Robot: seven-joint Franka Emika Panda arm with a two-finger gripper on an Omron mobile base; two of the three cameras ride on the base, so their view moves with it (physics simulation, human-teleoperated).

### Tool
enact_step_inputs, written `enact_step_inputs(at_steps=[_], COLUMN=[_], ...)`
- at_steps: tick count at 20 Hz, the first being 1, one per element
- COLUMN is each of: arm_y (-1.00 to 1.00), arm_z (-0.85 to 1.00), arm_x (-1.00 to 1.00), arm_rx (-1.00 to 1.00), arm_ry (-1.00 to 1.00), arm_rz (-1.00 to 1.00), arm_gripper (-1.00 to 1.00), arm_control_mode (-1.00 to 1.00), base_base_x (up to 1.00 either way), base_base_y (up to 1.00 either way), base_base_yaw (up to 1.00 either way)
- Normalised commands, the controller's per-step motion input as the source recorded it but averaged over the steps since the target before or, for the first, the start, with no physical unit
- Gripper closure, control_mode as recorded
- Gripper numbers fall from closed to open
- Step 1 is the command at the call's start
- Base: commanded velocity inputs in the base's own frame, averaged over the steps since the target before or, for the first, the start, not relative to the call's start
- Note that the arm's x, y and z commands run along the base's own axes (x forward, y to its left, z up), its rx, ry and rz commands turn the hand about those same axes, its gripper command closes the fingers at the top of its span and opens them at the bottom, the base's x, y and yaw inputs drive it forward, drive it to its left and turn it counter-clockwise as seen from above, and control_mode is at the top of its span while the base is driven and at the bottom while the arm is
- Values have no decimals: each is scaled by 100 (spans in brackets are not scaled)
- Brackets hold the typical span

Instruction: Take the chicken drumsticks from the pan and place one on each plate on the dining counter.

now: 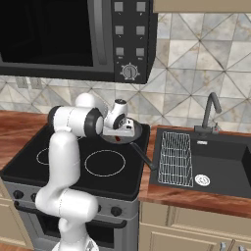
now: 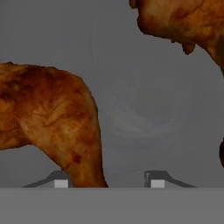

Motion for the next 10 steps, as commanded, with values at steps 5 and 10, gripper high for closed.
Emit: enact_step_inputs(at_steps=[5, 10], arm_y=[0, -8], arm_z=[-7, 2], arm_x=[-2, -18], arm_rx=[0, 3], arm_ry=[0, 0], arm_rz=[0, 0], arm_gripper=[100, 100], arm_control_mode=[-100, -100], base_base_x=[0, 0], base_base_y=[0, 0], base_base_yaw=[0, 0])
